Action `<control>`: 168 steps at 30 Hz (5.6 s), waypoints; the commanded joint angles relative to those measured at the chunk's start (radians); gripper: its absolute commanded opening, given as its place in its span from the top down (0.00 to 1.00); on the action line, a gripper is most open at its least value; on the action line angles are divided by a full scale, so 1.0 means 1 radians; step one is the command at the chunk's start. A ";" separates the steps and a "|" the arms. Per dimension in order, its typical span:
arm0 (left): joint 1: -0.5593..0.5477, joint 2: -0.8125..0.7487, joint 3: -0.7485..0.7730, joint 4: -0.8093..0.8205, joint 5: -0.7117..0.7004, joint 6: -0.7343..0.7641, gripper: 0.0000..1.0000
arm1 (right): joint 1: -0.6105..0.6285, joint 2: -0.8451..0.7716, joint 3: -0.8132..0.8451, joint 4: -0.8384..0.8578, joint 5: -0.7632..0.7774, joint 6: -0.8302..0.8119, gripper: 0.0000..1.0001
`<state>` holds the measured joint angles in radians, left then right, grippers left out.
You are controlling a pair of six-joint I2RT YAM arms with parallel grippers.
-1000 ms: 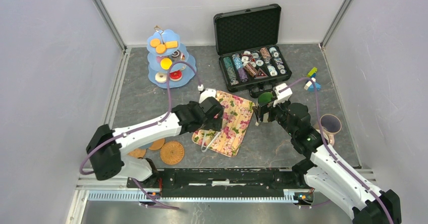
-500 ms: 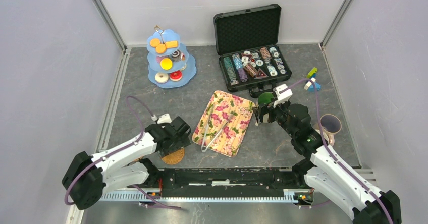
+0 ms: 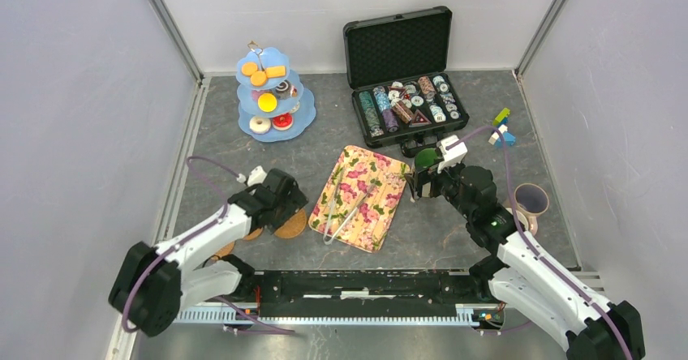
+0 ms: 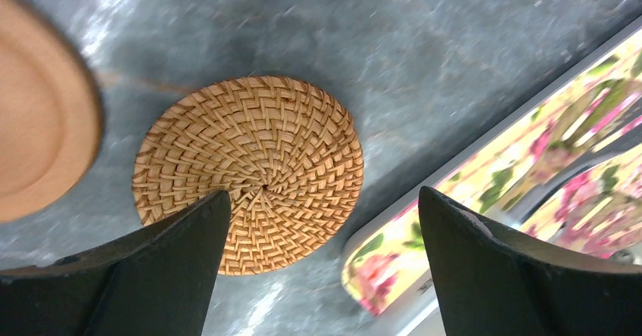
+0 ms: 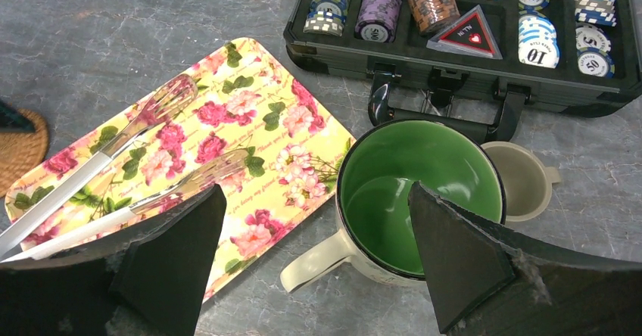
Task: Serve the afternoon tea
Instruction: Move the coaster to the center of the board, then pick up the cup at the center of the board, then place the cup on the coaster.
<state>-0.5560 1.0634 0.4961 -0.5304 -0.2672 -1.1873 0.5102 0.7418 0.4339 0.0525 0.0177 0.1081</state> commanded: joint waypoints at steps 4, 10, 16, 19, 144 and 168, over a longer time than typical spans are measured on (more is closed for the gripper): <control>0.112 0.287 0.119 0.265 0.043 0.167 0.01 | 0.000 0.014 0.008 0.037 0.000 0.006 0.02; 0.141 0.493 0.301 0.333 0.029 0.260 0.03 | -0.001 0.012 0.008 0.023 0.020 0.001 0.02; 0.154 0.647 0.433 0.349 -0.013 0.301 0.03 | -0.001 0.011 0.017 0.013 0.031 -0.004 0.02; 0.154 0.691 0.494 0.338 -0.027 0.321 0.03 | -0.001 0.010 0.023 0.009 0.033 -0.007 0.02; -0.205 0.236 0.045 1.251 -0.541 1.115 0.98 | -0.001 -0.357 -0.029 -0.017 0.336 0.035 0.02; -0.152 0.250 0.007 1.059 -0.531 0.874 0.98 | -0.001 -0.352 -0.042 -0.014 0.339 0.036 0.02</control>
<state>-0.7128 1.3651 0.4778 0.4080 -0.7494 -0.2386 0.5095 0.3885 0.3988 0.0002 0.3519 0.1520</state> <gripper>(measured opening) 0.273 0.980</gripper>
